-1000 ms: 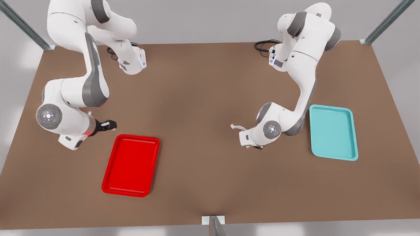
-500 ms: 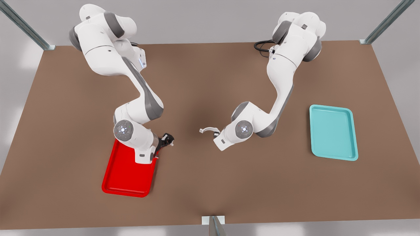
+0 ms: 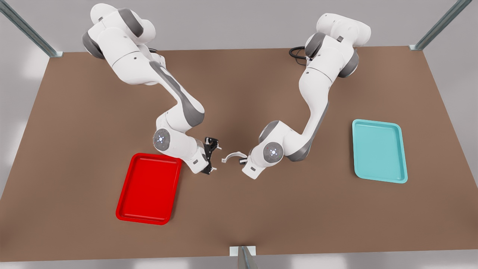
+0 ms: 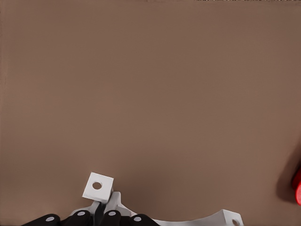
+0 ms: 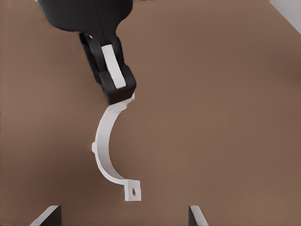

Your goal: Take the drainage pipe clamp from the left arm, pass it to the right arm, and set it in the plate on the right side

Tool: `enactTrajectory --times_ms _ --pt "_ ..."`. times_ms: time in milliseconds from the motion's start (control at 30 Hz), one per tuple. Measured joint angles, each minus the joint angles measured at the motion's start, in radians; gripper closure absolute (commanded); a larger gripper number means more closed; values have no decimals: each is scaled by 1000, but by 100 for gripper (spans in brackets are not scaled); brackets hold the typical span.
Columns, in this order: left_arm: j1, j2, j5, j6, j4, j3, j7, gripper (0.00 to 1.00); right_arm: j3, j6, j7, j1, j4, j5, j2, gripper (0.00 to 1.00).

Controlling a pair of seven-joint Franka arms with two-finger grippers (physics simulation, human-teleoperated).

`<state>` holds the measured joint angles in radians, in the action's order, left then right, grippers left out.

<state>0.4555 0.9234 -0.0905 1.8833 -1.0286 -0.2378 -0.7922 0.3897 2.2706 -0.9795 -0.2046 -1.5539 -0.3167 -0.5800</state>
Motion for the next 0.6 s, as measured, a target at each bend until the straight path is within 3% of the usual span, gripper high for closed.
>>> enactTrajectory --times_ms 167,600 --pt "8 0 0 -4 1 0 -63 79 40 95 -159 -19 -48 -13 2 0" --pt "21 0 -1 -15 16 7 -169 79 30 306 -410 -68 -93 -6 -76 0"
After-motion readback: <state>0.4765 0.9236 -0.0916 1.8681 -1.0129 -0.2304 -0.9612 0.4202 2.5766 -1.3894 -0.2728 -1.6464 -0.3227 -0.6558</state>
